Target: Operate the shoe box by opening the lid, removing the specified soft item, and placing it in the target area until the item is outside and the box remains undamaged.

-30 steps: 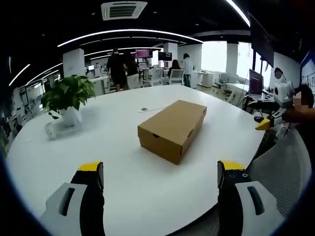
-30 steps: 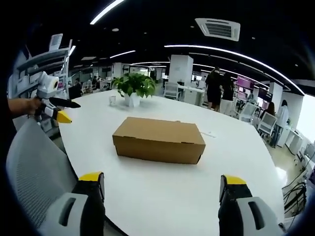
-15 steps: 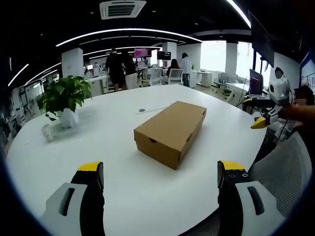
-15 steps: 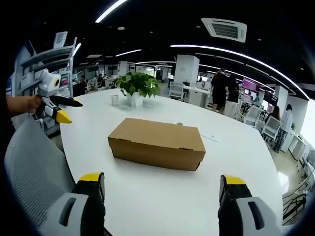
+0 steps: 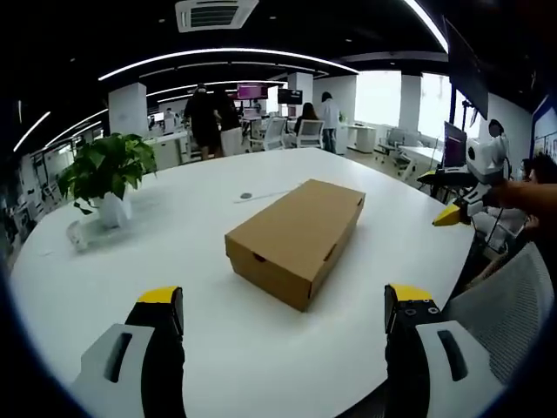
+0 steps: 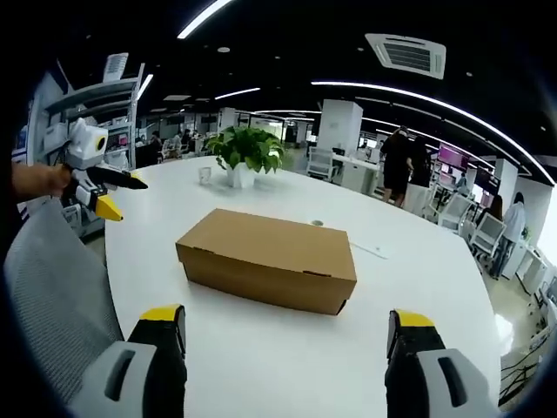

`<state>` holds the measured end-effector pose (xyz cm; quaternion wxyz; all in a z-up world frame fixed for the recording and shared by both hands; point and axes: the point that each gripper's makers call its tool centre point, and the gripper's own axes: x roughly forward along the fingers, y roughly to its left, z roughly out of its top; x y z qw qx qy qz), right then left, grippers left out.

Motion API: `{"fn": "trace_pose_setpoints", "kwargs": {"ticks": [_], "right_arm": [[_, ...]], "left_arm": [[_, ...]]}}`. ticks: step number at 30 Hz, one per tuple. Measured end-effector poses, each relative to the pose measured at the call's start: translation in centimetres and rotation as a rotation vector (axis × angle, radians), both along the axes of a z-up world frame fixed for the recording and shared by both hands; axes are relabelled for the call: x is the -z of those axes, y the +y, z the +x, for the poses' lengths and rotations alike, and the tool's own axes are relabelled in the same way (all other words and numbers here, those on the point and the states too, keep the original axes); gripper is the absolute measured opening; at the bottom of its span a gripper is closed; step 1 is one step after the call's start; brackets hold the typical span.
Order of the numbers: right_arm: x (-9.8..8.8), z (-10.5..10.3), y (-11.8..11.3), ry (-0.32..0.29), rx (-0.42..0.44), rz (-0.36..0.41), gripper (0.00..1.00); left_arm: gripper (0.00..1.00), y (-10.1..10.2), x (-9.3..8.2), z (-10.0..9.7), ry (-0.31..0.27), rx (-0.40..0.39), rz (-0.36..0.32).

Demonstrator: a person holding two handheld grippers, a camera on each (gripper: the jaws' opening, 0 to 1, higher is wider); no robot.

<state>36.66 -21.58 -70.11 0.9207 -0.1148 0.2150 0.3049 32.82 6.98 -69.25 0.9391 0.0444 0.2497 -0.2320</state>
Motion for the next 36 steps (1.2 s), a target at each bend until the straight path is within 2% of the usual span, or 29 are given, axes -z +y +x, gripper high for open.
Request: {"fn": "trace_pose_setpoints", "kwargs": {"ticks": [2, 8, 20, 31, 36], "right_arm": [[-0.5, 0.8, 0.0, 0.003, 0.009, 0.058, 0.96], [-1.0, 2.6, -0.2, 0.004, 0.006, 0.084, 0.96], [0.6, 5.7, 0.5, 0.014, -0.116, -0.012, 0.96], [3.1, 7.6, 1.3, 0.033, -0.197, -0.052, 0.92], [4.1, 8.1, 1.7, 0.049, -0.22, -0.065, 0.92]], "left_arm": [[1.0, -0.5, 0.2, 0.2, 0.002, 0.007, 0.002], [1.0, -1.3, 0.4, 0.6, 0.002, 0.023, -0.02], [1.0, -2.7, 1.8, 2.1, 0.029, 0.027, -0.015], [1.0, -3.4, 4.2, 3.5, 0.041, 0.012, 0.022], [1.0, -3.9, 5.3, 4.2, 0.071, -0.023, -0.022]]}}
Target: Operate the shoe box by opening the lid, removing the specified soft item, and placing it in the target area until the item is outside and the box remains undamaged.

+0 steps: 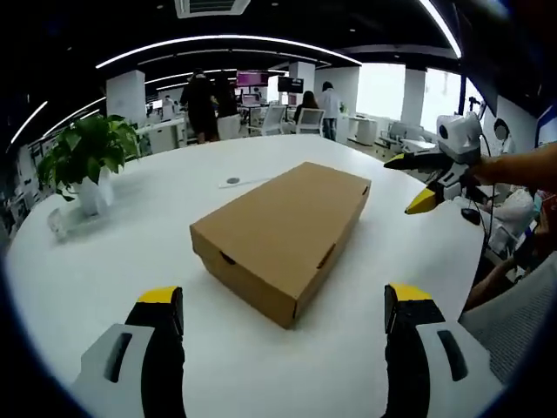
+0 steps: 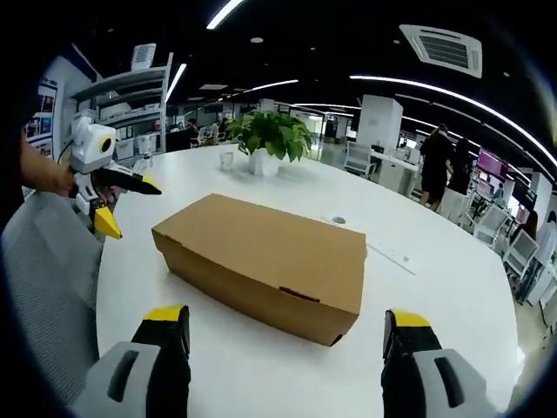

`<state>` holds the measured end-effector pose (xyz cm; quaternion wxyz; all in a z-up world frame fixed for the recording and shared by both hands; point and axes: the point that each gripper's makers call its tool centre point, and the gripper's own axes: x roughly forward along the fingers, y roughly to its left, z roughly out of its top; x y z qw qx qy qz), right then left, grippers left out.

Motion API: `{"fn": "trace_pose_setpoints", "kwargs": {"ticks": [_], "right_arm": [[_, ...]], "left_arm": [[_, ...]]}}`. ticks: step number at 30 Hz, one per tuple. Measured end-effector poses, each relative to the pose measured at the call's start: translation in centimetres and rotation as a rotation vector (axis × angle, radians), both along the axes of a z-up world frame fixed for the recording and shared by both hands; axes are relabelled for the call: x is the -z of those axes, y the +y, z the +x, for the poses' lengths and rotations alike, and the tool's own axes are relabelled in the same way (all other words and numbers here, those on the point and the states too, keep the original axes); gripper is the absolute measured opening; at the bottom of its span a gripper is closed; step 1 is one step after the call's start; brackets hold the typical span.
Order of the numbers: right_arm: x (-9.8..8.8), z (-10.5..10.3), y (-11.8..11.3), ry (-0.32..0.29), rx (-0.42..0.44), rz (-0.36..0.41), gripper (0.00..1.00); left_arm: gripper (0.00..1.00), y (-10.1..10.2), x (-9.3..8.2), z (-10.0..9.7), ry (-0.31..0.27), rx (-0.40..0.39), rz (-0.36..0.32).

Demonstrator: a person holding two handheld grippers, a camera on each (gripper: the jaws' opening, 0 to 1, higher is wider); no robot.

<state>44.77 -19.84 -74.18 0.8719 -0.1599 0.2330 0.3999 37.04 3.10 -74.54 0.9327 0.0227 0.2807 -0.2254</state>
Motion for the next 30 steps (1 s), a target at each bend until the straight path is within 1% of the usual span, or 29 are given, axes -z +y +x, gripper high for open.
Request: {"fn": "trace_pose_setpoints", "kwargs": {"ticks": [5, 9, 12, 16, 20, 21, 24, 29, 30], "right_arm": [[0.5, 0.6, 0.4, 0.002, -0.014, -0.006, 0.89], [0.9, 1.2, 0.8, -0.008, -0.025, -0.014, 0.84], [1.2, 1.5, 1.1, 0.005, -0.025, -0.009, 0.86], [1.9, 2.0, 1.2, 0.028, -0.017, -0.01, 0.86], [2.4, 2.5, 1.6, 0.039, -0.022, -0.018, 0.85], [2.8, 3.2, 1.3, 0.038, -0.024, -0.029, 0.84], [3.0, 4.0, 1.2, 0.047, -0.003, -0.027, 0.8], [3.2, 4.5, 1.3, 0.063, 0.027, -0.018, 0.79], [3.2, 4.5, 1.4, 0.062, 0.025, -0.019, 0.78]], "left_arm": [[1.0, -0.8, 0.9, 0.5, 0.011, -0.001, 0.014], [0.98, -1.7, 1.5, 1.1, 0.014, 0.009, 0.002], [0.97, -2.1, 1.8, 1.5, 0.018, 0.005, -0.001], [0.94, -2.4, 2.5, 1.9, 0.023, -0.001, 0.001], [0.93, -2.6, 2.8, 2.4, 0.023, -0.018, -0.017], [0.93, -2.6, 2.9, 2.6, 0.024, -0.023, -0.023], [0.92, -2.7, 3.5, 3.3, 0.032, -0.035, -0.026], [0.88, -3.1, 3.9, 4.2, 0.028, -0.037, -0.05], [0.88, -3.1, 4.0, 4.3, 0.029, -0.039, -0.047]]}}
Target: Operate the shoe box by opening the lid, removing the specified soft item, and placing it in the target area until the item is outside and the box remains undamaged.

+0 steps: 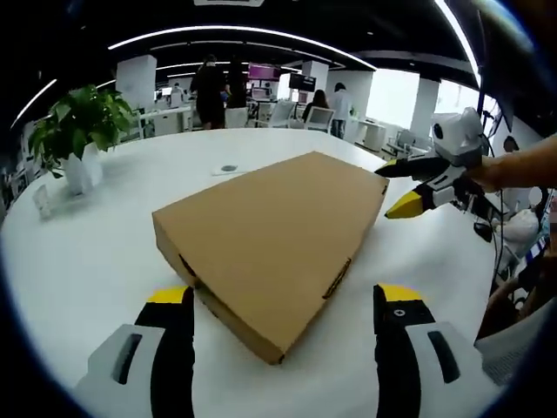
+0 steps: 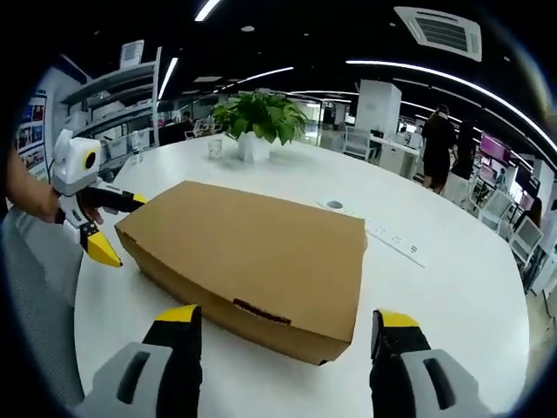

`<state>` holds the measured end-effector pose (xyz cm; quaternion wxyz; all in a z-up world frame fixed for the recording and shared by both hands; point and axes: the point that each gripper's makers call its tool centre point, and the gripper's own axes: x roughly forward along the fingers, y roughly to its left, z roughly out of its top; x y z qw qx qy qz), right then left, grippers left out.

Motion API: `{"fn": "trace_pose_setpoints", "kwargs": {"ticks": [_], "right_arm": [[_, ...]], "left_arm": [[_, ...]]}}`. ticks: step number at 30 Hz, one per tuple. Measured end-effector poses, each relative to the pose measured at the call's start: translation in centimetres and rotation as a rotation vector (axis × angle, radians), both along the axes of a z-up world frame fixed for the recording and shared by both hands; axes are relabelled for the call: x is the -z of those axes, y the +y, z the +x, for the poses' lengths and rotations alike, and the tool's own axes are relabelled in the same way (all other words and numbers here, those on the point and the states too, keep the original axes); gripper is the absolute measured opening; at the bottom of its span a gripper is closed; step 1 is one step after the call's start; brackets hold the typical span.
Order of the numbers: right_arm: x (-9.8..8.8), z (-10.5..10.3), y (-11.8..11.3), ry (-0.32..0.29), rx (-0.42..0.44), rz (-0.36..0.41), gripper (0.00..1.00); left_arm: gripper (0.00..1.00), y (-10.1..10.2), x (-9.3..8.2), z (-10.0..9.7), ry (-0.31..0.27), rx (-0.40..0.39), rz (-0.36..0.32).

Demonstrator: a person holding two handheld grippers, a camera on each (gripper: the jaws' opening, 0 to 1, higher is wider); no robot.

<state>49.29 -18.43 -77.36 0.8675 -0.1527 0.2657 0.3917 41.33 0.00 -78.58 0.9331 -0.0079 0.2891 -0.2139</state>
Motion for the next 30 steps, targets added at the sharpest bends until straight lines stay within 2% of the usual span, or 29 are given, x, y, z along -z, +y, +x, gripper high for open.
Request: {"fn": "trace_pose_setpoints", "kwargs": {"ticks": [11, 16, 22, 30], "right_arm": [[1.6, 1.0, 0.5, 0.025, -0.057, -0.039, 0.76], [1.6, 1.0, 0.7, 0.024, -0.086, -0.049, 0.77], [1.6, 0.9, 0.8, 0.028, -0.075, -0.047, 0.77], [1.4, 0.5, 1.6, 0.026, -0.052, -0.029, 0.77]], "left_arm": [[0.87, 0.5, 0.7, 1.1, -0.01, -0.079, 0.013], [0.85, 0.6, 0.7, 1.3, -0.019, -0.108, 0.008], [0.84, 0.5, 0.6, 1.3, -0.029, -0.104, 0.003], [0.83, 1.4, 0.6, 1.6, -0.009, -0.074, 0.015]]}}
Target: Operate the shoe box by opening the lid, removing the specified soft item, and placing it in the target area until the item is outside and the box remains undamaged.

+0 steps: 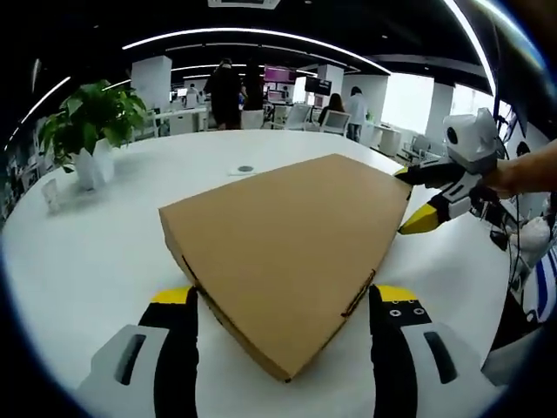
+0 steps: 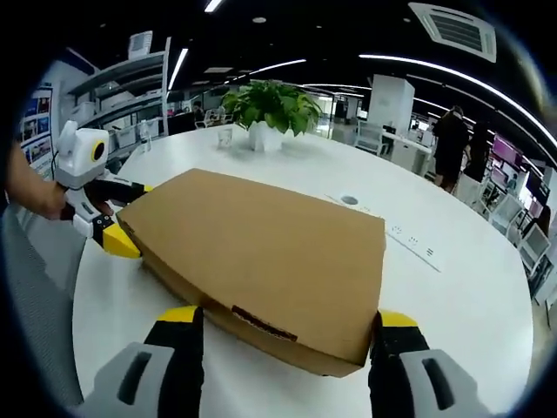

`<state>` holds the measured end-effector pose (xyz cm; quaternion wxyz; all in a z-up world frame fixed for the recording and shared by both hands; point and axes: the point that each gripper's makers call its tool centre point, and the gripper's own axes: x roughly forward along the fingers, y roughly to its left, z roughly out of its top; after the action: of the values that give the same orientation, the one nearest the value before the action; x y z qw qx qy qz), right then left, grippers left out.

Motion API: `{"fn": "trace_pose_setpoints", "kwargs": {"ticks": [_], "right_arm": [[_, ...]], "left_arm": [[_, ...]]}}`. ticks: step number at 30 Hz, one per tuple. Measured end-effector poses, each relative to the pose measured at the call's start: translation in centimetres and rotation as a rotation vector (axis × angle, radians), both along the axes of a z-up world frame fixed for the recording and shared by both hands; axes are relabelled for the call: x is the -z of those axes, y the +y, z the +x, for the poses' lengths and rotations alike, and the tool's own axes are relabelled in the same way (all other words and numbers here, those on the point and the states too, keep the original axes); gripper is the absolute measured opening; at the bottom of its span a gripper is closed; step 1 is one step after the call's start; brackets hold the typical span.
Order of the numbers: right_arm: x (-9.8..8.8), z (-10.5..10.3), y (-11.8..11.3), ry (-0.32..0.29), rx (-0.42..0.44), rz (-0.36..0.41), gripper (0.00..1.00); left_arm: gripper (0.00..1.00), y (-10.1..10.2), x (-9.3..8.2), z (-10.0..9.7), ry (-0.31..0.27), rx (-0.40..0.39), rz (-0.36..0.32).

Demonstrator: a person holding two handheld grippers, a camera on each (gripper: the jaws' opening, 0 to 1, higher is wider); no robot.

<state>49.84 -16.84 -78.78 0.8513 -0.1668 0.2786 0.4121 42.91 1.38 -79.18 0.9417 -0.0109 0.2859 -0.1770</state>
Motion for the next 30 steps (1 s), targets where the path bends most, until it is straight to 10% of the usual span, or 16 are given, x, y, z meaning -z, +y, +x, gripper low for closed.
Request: {"fn": "trace_pose_setpoints", "kwargs": {"ticks": [30], "right_arm": [[-1.2, -2.5, 2.9, 0.004, 0.107, 0.082, 0.77]], "left_arm": [[0.84, 3.0, 0.1, -0.2, 0.04, 0.102, 0.008]]}}
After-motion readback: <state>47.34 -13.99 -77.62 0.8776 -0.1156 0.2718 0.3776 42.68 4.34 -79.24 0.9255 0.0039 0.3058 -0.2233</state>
